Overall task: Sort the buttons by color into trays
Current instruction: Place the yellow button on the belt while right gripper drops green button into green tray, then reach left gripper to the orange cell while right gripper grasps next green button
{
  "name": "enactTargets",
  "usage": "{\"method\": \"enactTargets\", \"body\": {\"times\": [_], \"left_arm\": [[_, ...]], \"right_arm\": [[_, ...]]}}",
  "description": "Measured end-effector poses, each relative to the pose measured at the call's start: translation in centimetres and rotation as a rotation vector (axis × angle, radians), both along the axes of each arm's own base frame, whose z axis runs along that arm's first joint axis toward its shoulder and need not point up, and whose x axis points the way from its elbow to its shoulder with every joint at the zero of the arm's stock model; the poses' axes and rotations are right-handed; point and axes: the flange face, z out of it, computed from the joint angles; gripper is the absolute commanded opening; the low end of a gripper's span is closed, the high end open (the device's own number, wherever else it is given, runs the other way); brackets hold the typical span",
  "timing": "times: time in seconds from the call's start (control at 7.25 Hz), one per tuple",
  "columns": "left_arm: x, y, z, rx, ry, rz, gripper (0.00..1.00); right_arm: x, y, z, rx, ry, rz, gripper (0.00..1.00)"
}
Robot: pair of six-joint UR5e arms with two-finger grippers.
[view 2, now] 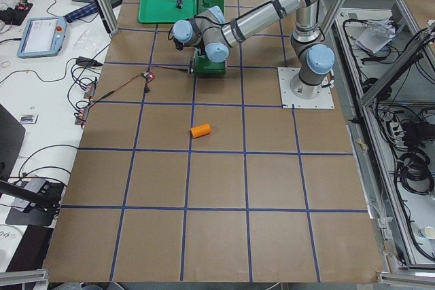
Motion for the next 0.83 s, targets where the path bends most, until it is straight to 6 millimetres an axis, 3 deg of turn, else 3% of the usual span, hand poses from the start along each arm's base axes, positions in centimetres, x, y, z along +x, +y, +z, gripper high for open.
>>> {"method": "enactTargets", "body": {"times": [0.28,0.55,0.69,0.83], "left_arm": [[0.2,-0.1,0.1,-0.003,-0.003,0.002,1.00],[0.8,-0.5,1.5,-0.029,-0.041,-0.006,1.00],[2.4,-0.7,2.9,-0.047,-0.144,-0.035,1.00],[5.5,-1.3,4.6,-0.062,-0.303,-0.072,1.00]], "right_arm": [[-1.2,1.2,2.7,0.033,0.009,-0.005,1.00],[-5.1,4.8,5.5,0.078,0.024,-0.034,1.00],[-7.0,7.6,5.8,0.098,0.025,-0.045,1.00],[-7.7,10.5,5.3,0.118,0.023,-0.048,1.00]]}}
